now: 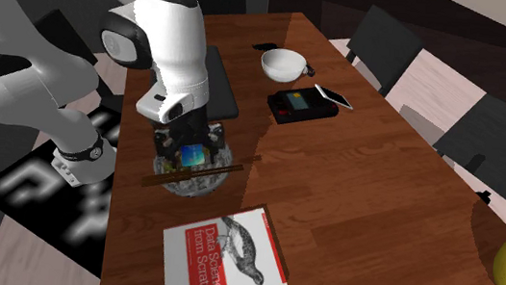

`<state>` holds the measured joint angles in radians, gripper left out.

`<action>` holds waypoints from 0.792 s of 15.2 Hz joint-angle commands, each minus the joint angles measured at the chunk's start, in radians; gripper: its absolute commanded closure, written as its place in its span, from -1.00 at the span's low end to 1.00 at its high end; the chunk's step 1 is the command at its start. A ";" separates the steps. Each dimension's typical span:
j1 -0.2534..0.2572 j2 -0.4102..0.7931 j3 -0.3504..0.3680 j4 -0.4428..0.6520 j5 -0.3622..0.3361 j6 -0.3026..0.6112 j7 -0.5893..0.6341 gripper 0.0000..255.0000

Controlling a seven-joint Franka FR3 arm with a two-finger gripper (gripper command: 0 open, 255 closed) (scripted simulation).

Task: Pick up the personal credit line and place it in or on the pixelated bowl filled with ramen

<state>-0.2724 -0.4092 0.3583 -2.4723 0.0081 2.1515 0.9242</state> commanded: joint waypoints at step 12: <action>0.010 -0.051 -0.011 0.088 0.013 -0.137 -0.011 -1.00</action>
<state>-0.2628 -0.4596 0.3477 -2.3865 0.0210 2.0172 0.9132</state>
